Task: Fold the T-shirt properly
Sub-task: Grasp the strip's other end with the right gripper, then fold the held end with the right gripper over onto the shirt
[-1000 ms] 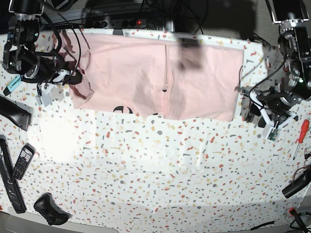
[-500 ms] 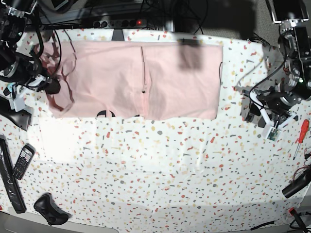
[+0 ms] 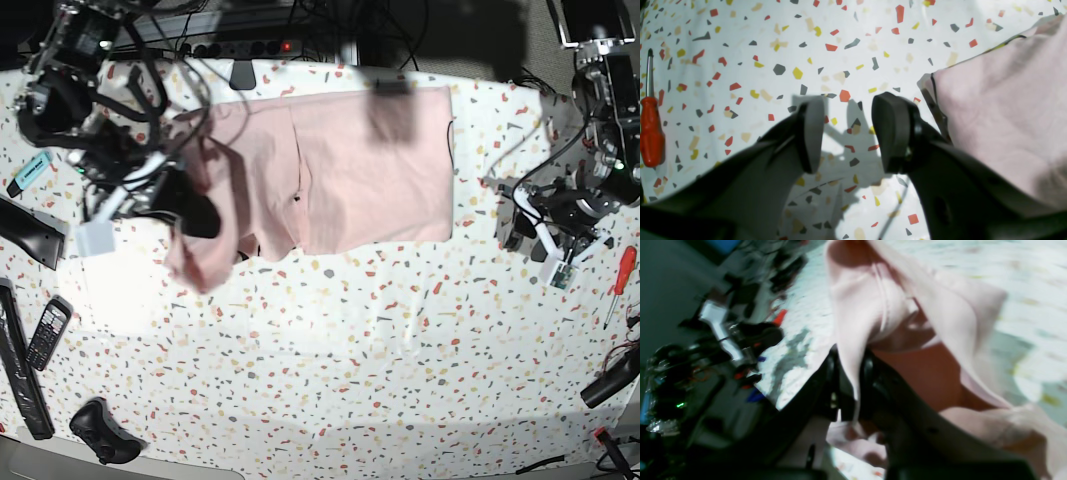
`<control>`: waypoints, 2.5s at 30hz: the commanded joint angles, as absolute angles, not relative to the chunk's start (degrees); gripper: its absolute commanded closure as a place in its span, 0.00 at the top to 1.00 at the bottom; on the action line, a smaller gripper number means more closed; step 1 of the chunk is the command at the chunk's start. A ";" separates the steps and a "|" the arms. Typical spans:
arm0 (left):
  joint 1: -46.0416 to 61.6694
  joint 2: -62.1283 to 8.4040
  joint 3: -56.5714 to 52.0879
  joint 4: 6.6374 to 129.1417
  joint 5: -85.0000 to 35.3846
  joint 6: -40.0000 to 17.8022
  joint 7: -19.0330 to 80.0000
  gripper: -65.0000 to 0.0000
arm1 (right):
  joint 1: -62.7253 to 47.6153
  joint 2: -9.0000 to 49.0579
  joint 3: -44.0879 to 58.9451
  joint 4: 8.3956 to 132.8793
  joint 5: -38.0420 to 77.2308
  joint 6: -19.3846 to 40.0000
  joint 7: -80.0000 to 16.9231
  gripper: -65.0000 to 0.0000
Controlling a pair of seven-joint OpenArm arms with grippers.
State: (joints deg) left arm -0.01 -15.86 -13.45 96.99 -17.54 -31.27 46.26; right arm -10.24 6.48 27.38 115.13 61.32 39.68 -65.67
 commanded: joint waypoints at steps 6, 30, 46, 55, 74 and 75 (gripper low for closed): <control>-0.54 -16.38 -13.69 97.93 -18.02 -31.24 44.93 0.40 | -7.73 -0.95 14.52 116.25 57.89 40.00 -64.16 0.00; 2.22 -16.38 -13.69 97.89 -18.00 -31.22 43.57 0.40 | -5.69 -9.00 -13.17 106.34 35.11 36.21 -45.32 0.14; 2.24 -16.71 -14.22 97.89 -18.59 -31.00 43.79 0.40 | 5.04 -9.00 -22.72 102.41 38.87 36.45 -52.40 0.29; 2.28 -21.93 -14.22 99.00 -41.87 -31.77 55.05 0.40 | 7.90 -6.70 -6.83 102.41 33.45 36.47 -53.04 0.29; 20.36 -22.59 -10.79 117.25 -50.61 -40.00 58.72 0.40 | 7.42 9.98 6.85 102.39 30.04 36.40 -53.63 0.29; 21.21 -22.57 -9.61 117.51 -50.43 -40.00 58.72 0.40 | 7.44 10.09 6.85 102.39 30.15 36.40 -53.63 0.29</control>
